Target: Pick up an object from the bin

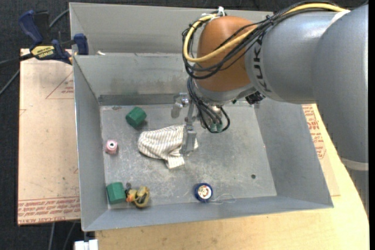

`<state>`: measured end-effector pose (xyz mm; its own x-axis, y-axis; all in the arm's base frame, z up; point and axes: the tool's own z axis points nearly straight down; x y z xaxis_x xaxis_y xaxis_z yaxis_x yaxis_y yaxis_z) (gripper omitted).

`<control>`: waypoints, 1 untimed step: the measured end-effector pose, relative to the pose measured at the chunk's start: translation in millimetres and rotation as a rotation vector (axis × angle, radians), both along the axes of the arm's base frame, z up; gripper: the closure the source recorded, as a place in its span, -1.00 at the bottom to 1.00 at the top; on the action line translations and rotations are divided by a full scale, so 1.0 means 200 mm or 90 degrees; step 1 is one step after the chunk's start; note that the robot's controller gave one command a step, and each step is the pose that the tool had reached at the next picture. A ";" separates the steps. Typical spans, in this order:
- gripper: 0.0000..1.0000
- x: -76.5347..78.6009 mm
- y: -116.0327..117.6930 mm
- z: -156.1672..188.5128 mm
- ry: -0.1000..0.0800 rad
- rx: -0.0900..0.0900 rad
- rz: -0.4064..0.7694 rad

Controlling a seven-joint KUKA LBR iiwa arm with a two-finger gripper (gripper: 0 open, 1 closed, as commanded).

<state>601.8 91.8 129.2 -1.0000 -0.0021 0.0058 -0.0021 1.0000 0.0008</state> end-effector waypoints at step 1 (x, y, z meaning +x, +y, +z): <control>-1.00 0.01 0.00 0.02 -0.004 0.000 -0.002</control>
Offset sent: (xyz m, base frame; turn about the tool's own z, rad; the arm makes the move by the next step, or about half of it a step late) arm -0.0044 0.0135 -0.0592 -0.1550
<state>603.5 91.0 134.1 -1.0000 0.0010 -0.0011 0.0010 1.0000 0.0014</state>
